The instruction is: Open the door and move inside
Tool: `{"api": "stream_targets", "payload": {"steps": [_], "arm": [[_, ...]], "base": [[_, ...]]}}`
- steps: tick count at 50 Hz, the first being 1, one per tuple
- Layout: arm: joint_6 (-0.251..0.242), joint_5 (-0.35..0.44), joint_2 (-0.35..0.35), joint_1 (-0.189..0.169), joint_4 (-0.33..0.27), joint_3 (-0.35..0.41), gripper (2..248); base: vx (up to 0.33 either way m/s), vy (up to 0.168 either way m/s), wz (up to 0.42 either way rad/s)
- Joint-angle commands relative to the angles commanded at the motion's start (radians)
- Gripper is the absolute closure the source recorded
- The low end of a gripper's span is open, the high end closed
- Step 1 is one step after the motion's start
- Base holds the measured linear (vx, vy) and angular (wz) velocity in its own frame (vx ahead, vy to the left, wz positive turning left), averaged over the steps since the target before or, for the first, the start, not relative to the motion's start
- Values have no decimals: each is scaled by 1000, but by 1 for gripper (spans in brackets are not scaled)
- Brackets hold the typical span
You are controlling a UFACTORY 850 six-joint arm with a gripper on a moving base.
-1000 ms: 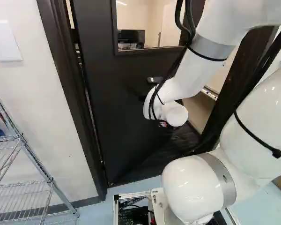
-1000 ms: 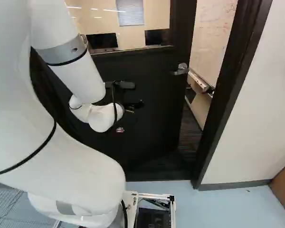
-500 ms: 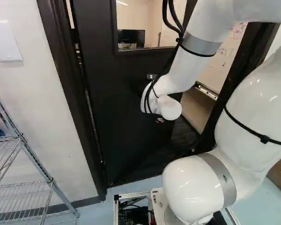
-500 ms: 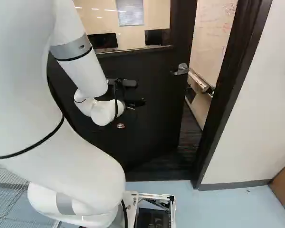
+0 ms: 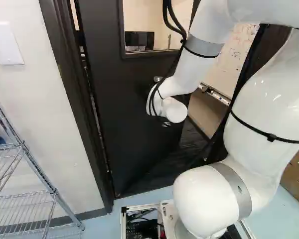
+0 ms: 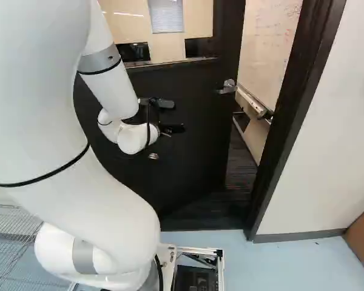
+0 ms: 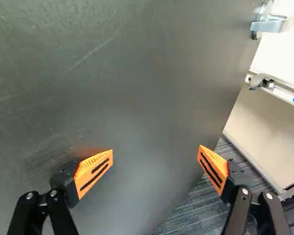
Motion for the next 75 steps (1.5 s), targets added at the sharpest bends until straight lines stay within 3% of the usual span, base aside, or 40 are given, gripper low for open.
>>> {"api": "stream_targets", "payload": {"steps": [75], "arm": [[0, 0, -140, 81, -17, -151, 3]], "base": [[0, 0, 0]]}}
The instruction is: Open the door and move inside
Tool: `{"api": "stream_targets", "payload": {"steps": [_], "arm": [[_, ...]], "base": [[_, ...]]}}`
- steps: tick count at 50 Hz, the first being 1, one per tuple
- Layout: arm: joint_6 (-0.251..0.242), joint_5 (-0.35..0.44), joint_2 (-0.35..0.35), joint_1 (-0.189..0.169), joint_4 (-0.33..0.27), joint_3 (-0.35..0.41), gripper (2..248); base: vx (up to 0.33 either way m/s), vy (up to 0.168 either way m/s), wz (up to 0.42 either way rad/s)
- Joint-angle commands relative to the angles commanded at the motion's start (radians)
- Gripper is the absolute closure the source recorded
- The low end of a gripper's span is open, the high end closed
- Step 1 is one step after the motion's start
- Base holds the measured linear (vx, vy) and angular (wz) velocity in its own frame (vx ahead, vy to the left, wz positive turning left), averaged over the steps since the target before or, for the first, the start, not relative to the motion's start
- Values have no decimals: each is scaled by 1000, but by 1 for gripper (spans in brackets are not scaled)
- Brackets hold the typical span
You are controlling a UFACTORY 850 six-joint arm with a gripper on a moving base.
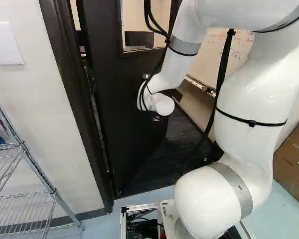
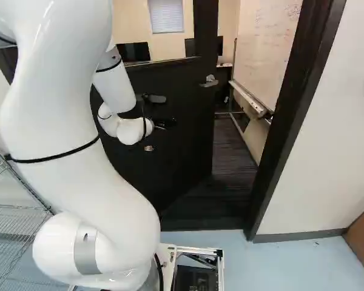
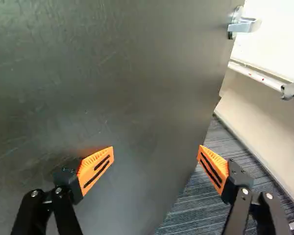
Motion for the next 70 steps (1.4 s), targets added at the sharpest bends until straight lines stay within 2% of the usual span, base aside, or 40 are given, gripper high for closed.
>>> {"api": "stream_targets", "payload": {"steps": [70], "arm": [[0, 0, -91, 53, -97, -104, 3]], "base": [[0, 0, 0]]}}
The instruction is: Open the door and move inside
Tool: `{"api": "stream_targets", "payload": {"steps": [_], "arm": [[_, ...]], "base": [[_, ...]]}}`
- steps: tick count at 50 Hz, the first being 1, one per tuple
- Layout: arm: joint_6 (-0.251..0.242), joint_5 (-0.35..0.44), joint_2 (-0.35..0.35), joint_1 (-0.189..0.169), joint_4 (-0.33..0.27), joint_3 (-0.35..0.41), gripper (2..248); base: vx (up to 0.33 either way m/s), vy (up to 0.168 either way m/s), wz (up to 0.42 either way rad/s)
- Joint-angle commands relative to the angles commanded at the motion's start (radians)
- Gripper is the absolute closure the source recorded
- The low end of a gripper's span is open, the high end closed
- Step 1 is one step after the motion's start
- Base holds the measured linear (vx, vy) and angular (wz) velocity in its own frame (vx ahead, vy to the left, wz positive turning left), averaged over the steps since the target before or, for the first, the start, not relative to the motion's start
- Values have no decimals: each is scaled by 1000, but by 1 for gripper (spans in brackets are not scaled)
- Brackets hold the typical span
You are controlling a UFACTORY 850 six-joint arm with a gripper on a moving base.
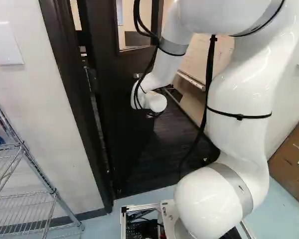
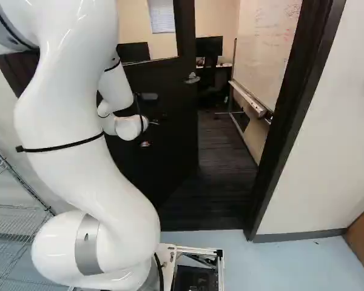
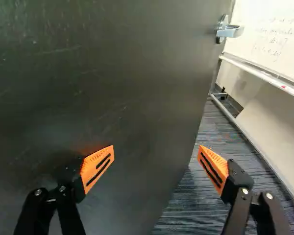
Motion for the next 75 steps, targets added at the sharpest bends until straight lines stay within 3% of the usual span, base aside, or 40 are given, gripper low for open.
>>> {"api": "stream_targets", "payload": {"steps": [75], "arm": [[0, 0, -95, 55, -146, -115, 3]], "base": [[0, 0, 0]]}}
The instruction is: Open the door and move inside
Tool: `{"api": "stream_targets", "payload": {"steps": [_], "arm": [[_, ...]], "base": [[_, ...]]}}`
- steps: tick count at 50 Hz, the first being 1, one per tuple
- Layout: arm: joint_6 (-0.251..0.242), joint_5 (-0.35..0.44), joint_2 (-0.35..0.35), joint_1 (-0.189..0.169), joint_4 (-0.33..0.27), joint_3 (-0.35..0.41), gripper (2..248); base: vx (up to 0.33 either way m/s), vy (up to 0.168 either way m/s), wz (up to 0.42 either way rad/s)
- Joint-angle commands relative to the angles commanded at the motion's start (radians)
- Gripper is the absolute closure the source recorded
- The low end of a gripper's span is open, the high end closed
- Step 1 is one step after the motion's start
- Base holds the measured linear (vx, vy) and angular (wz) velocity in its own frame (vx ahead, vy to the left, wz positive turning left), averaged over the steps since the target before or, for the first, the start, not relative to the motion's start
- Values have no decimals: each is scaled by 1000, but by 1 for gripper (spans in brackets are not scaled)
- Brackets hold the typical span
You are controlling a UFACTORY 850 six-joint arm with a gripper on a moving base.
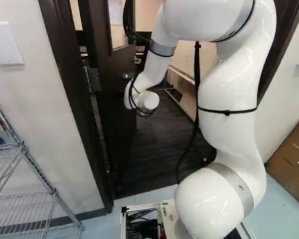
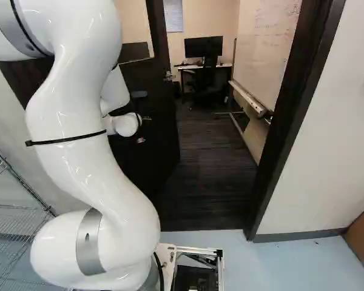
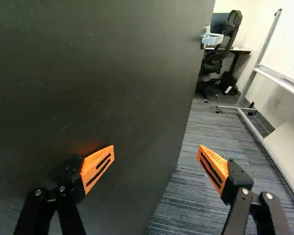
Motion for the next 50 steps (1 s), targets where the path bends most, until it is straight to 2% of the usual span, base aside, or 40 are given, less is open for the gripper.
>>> {"api": "stream_targets", "payload": {"steps": [30, 50], "arm": [[0, 0, -35, 25, -64, -43, 3], [0, 0, -55, 36, -74, -69, 3]], "base": [[0, 0, 0], [0, 0, 0]]}}
